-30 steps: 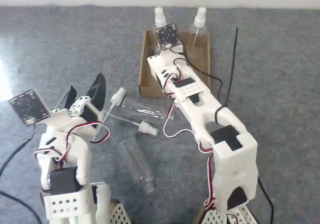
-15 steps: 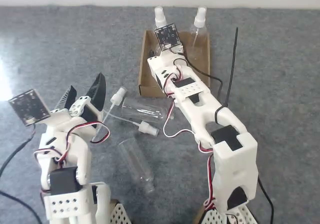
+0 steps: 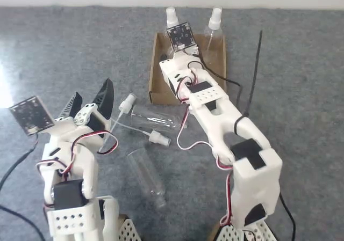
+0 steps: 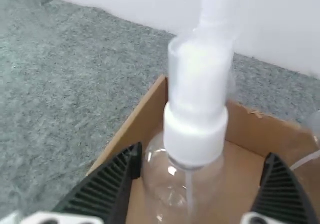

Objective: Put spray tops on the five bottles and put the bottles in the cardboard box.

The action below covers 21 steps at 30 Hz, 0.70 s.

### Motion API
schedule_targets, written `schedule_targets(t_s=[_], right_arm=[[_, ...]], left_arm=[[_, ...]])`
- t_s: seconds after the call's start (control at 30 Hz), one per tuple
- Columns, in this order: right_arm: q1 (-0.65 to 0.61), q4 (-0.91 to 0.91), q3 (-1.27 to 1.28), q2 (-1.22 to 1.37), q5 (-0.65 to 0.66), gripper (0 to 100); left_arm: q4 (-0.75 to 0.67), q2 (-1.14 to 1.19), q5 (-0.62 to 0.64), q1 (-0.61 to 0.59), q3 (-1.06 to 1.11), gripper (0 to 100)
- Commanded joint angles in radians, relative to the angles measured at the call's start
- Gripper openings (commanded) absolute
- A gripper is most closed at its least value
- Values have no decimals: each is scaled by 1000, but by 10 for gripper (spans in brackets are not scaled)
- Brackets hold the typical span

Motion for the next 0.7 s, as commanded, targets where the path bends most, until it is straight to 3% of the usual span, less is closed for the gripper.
schedule_targets(t_s=[0.0, 0.67], right_arm=[[-4, 21, 15, -145, 11, 332], [-2, 76, 381, -664, 11, 329]], left_arm=[[-31, -12, -11, 6, -8, 279], [-32, -12, -11, 6, -8, 279]])
